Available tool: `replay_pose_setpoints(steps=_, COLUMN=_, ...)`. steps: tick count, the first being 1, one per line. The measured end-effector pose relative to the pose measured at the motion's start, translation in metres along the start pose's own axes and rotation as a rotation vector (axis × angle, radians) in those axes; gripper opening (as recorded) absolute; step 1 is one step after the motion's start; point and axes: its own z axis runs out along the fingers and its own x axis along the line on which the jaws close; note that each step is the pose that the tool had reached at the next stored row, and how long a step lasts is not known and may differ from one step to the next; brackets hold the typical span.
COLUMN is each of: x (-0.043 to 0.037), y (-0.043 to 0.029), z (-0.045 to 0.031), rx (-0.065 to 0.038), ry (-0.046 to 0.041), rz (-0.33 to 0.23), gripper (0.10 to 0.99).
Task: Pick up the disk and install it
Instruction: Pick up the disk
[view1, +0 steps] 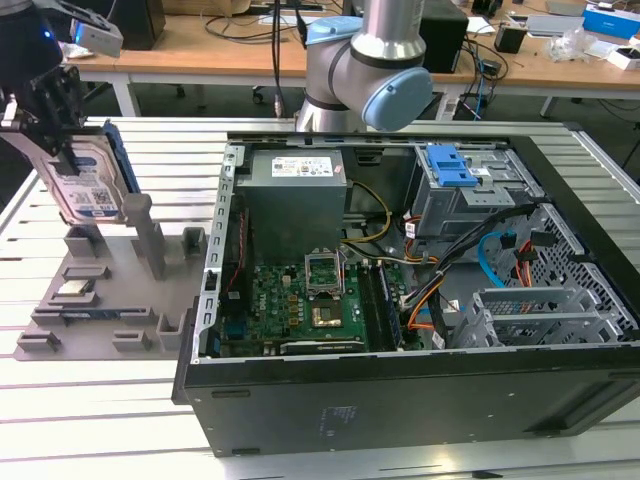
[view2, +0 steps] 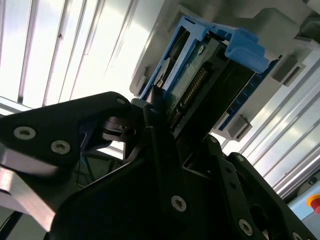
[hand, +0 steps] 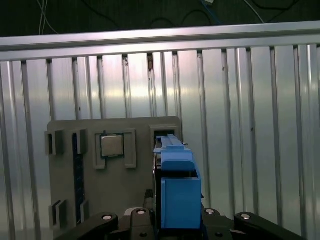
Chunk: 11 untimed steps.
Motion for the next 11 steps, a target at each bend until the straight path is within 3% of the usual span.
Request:
replay_pose_setpoints(steps=5, x=-0.0003, y=-0.0001, z=-0.0150, rx=0.000, ry=0.0000, rz=0.000, gripper=0.361)
replay_pose_setpoints(steps=11, x=-0.0006, y=-0.0002, z=-0.0259, rx=0.000, ry=0.0000, rz=0.000, gripper=0.361)
